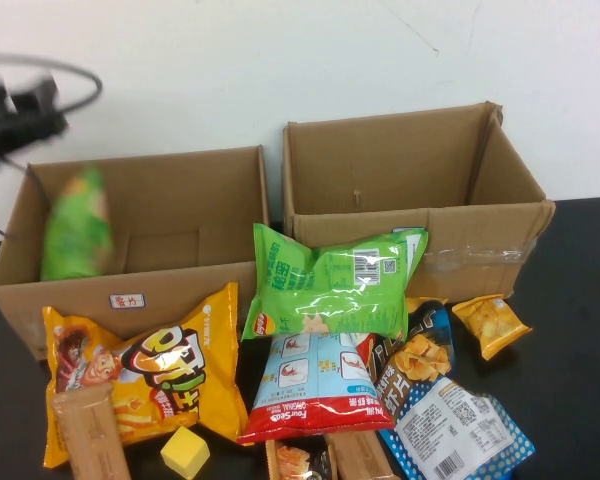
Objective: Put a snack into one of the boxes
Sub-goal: Place the potato chip in the potato chip box, then pick up the biscuit
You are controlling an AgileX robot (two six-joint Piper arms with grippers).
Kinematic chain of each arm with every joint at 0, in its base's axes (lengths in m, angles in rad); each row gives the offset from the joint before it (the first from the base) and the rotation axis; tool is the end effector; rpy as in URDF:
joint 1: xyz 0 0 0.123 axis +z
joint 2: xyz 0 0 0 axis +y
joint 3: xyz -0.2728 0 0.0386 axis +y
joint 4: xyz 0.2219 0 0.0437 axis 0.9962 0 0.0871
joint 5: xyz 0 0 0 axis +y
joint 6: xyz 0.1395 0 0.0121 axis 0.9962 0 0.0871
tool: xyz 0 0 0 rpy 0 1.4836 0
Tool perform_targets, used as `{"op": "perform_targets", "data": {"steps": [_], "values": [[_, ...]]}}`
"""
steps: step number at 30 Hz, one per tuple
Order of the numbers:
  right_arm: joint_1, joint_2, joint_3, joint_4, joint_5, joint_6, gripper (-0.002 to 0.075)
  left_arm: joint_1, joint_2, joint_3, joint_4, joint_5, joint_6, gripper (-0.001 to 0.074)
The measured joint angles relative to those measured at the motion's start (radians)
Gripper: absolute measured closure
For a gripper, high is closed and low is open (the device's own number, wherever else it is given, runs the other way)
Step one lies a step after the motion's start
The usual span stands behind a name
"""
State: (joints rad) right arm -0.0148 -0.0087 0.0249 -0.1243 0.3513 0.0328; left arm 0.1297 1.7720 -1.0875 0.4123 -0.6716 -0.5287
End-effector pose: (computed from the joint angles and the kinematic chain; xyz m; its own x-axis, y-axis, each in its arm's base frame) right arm 0.0839 -0.0072 0.1609 -0.2779 -0.0797 -0.9573 0.0326 0.9952 -0.0923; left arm 0.4283 0.0207 0.2804 0.0072 -0.1920 -0.9814 0.1258 0.9738 -0.1896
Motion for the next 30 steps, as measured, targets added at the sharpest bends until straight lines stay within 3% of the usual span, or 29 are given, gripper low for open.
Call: {"op": "perform_targets", "data": {"steps": [3,6,9,12,19,30], "values": [[0.0,0.0,0.0,0.0,0.0,0.0,0.0727,0.0,-0.162,0.0,0.184,0.086,-0.077,0.044],[0.0,0.0,0.0,0.0,0.0,0.0,0.0727,0.0,-0.337,0.024,0.429,0.182,-0.316,0.064],[0.0,0.0,0.0,0.0,0.0,0.0,0.0727,0.0,-0.488,0.103,0.662,0.196,-0.553,0.0707],[0.0,0.0,0.0,0.0,0.0,0.0,0.0727,0.0,-0.638,0.214,0.78,0.179,-0.662,0.0727],[0.0,0.0,0.0,0.0,0.0,0.0,0.0727,0.0,-1.023,0.471,0.819,0.167,-0.74,0.0735],[0.0,0.0,0.0,0.0,0.0,0.0,0.0727,0.0,-1.489,0.701,0.975,0.163,-0.839,0.0735]]}}
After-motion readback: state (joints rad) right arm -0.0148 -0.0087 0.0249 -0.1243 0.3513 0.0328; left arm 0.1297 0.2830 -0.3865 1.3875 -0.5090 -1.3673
